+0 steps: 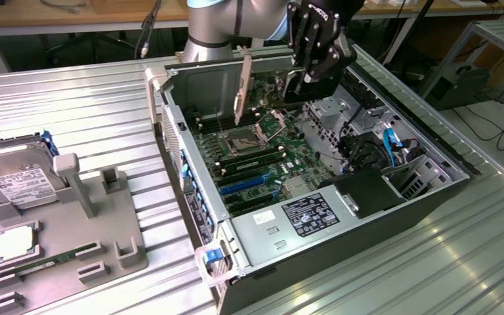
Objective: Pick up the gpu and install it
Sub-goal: 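Insert the gpu into the slot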
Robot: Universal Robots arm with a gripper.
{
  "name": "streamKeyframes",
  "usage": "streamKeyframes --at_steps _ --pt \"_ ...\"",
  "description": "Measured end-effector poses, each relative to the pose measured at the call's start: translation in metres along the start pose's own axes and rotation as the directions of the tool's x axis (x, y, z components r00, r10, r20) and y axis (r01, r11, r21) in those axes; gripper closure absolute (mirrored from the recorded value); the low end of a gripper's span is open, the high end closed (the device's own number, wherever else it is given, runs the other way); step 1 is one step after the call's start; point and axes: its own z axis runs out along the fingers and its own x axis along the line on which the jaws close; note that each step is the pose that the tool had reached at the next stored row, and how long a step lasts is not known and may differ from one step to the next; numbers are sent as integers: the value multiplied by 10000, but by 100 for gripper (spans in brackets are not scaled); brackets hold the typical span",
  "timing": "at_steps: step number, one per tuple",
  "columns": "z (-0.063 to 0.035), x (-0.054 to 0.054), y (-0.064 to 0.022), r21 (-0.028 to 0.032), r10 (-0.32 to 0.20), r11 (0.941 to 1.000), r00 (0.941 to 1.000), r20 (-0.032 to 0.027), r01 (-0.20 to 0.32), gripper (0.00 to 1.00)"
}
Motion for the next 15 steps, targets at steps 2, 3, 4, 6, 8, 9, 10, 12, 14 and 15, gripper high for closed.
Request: streamKeyframes --at_steps 2,3,4,6,8,9,10,12,14,15 --pt "8 -7 0 -3 -74 10000 10000 -1 74 72" --pt "12 -12 1 -4 -103 9999 9999 -1 103 72" --pt "16 -21 2 -4 -127 9999 9999 -1 127 72" --pt "22 -64 4 -3 -161 9999 9999 -41 161 72" --pt "28 -118 7 -1 -186 9998 9998 -89 186 72" --pt "32 -138 7 -1 -201 9998 9998 -94 201 72" --pt "37 -144 11 -1 -222 9998 9997 -96 222 72" --pt "38 -144 20 -3 -259 9997 9996 -98 259 72" --pt "41 -143 30 -4 -319 9995 9994 -96 319 72" --pt "41 -143 34 -6 -350 9994 9993 -97 350 72"
